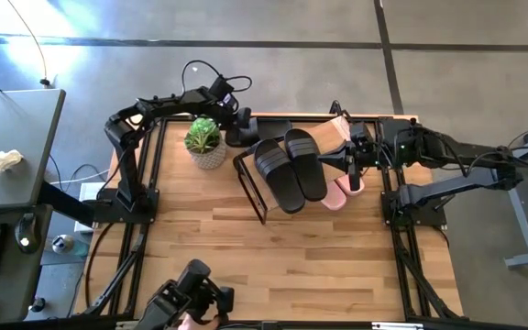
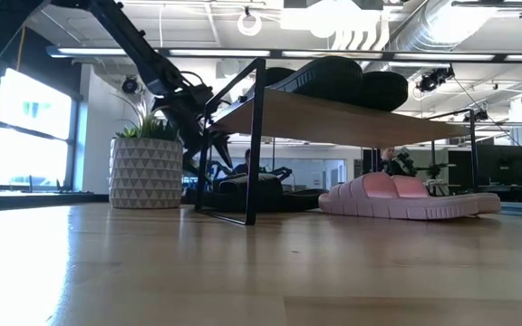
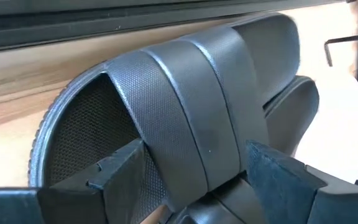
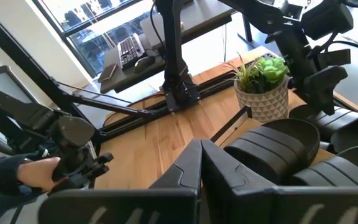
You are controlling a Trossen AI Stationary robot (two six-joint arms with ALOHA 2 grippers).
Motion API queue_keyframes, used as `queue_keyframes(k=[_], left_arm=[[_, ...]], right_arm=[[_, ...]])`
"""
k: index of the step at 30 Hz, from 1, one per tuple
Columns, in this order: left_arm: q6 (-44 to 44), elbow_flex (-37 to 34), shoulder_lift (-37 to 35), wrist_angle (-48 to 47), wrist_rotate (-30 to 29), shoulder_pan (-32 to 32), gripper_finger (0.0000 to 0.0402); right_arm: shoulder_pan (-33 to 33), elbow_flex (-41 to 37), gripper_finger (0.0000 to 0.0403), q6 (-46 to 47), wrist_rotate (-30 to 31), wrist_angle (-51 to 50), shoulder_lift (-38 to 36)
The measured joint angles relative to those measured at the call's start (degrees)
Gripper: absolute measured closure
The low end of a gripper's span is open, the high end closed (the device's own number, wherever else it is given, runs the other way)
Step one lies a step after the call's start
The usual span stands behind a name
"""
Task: Pick and place slides into the shelf
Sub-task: Put the top black slipper under the shelf
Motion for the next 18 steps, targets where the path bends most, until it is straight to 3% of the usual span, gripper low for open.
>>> queue_keyframes(k=[12, 18], left_arm=[[-0.5, -0.1, 2.8, 2.7, 2.2, -0.4, 0.0144], [-0.5, -0.1, 2.9, 6.9, 3.5, -0.8, 0.0206]], right_arm=[[0.0, 0.0, 0.0403, 0.0, 0.1, -0.4, 0.0], [0.0, 0.0, 0.0403, 0.0, 1.5, -1.3, 0.0]])
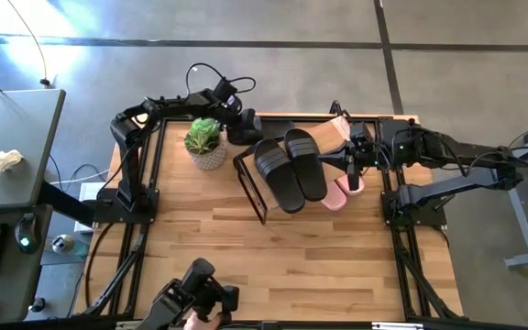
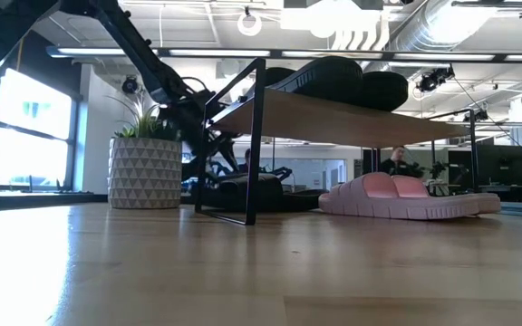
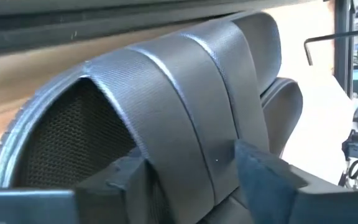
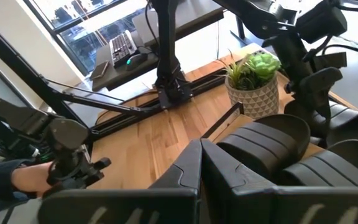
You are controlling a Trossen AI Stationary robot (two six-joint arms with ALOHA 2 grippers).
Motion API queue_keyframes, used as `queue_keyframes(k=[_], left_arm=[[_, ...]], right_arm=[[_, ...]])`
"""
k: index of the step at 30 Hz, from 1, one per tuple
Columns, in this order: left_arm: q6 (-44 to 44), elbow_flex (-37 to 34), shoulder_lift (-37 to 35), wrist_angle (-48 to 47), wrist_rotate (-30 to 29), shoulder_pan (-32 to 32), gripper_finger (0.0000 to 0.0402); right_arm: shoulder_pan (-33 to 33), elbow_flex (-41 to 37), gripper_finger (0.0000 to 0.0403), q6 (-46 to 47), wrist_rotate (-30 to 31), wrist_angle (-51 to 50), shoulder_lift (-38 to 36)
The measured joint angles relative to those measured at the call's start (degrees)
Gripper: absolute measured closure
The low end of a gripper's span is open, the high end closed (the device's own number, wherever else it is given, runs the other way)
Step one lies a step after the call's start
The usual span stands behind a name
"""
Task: Pick and place slides into the shelf
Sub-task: Put the top black slipper under the shelf
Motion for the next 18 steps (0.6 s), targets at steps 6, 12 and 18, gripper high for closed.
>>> queue_keyframes(k=[6, 12, 18], left_arm=[[0.2, 0.0, 0.0, 0.8, -0.7, 0.0, 0.0310], [0.4, 0.0, -0.1, 3.1, 0.8, 0.0, 0.0392], [-1.2, 0.0, -0.5, 5.5, 2.8, 0.0, 0.0389]], right_arm=[[0.0, 0.0, 0.0403, 0.0, 0.1, -0.9, 0.0], [0.0, 0.0, 0.0403, 0.0, 0.1, -1.0, 0.0], [0.0, 0.0, 0.0403, 0.0, 0.1, -1.0, 0.0]])
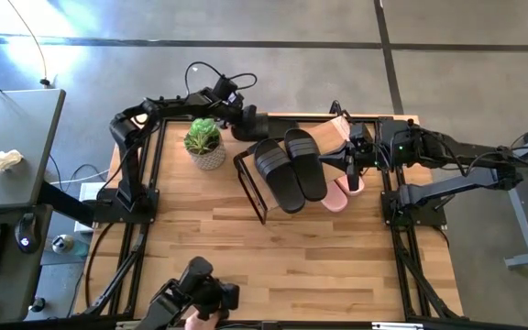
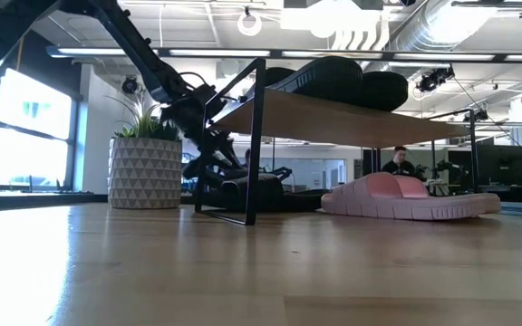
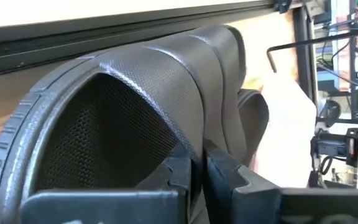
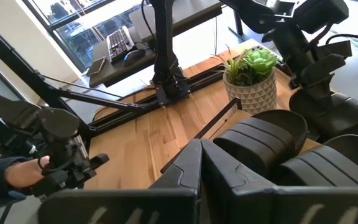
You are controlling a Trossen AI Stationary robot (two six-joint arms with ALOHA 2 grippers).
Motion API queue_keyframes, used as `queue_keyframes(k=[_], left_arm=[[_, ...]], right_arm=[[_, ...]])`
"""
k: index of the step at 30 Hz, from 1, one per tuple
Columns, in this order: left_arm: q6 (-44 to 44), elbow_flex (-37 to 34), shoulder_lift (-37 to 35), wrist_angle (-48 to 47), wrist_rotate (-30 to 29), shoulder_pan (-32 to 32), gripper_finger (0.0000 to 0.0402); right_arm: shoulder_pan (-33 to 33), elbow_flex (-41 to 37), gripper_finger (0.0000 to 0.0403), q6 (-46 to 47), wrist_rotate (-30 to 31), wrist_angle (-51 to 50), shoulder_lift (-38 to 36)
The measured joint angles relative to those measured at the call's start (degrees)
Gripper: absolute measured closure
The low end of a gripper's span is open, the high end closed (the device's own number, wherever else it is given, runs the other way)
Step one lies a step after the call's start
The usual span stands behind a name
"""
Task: Pick and place slides into the shelf
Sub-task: Put the top black slipper under the shelf
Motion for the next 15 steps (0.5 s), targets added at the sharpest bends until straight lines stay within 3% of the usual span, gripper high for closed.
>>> queue_keyframes(k=[15], left_arm=[[0.1, 0.0, -9.3, 0.6, -6.2, 0.5, 0.0398]], right_arm=[[0.0, 0.0, 0.0403, -0.1, 0.7, 0.0, 0.0]])
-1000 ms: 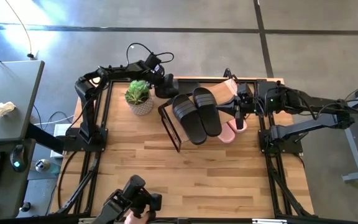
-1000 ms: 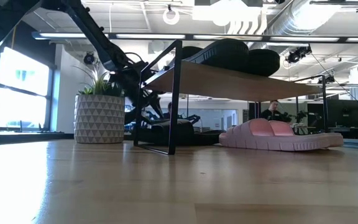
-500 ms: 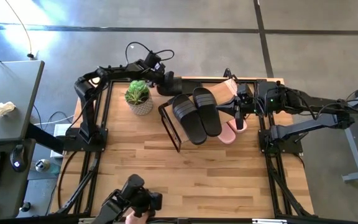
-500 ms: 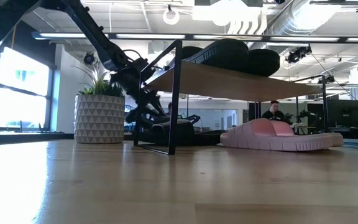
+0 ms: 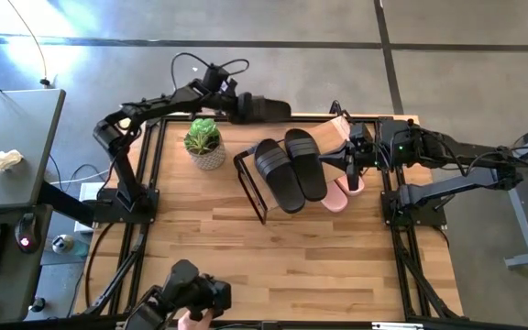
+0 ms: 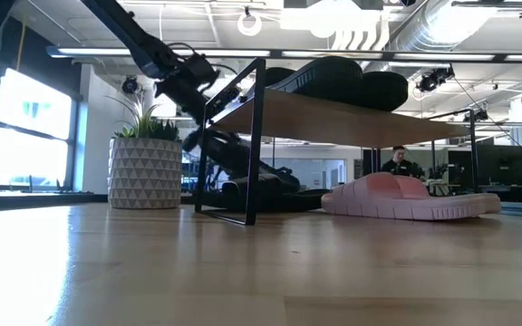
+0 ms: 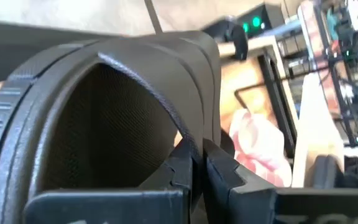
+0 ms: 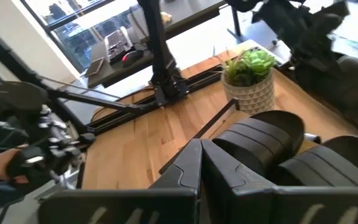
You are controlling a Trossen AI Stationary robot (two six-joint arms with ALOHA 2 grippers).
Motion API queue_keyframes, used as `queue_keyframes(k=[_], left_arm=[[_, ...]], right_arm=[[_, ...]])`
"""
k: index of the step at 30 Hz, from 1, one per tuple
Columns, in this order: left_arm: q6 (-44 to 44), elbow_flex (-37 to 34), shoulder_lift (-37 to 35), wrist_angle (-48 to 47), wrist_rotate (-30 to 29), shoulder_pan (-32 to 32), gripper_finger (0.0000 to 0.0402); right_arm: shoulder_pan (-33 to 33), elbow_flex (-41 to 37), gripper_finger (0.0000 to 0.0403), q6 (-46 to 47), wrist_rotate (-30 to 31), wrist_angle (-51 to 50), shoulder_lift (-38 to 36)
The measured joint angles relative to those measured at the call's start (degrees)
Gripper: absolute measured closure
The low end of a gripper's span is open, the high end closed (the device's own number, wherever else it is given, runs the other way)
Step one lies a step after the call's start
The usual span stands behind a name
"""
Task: Pick and place slides into the shelf
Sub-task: Put the top black slipper under the shelf
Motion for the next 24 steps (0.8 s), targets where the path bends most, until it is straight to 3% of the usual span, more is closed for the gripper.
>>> queue_keyframes(k=[6, 15, 20, 24], left_arm=[[0.0, 0.0, -5.0, 0.4, -0.7, 1.4, 0.0398], [-0.7, 0.0, -14.5, 2.0, 4.8, 1.8, 0.0399], [-3.5, 0.0, -20.1, 2.8, 12.1, 1.7, 0.0400], [-7.3, 0.0, -24.2, 3.5, 19.0, 1.8, 0.0400]], right_arm=[[0.0, 0.0, 0.0403, -1.0, 3.9, 0.0, 0.0], [0.0, 0.0, 0.0403, -8.4, 8.4, 0.5, 0.0], [0.0, 0.0, 0.0403, -18.6, 12.4, 2.5, 0.0], [0.0, 0.0, 0.0403, -32.4, 15.4, 4.6, 0.0]])
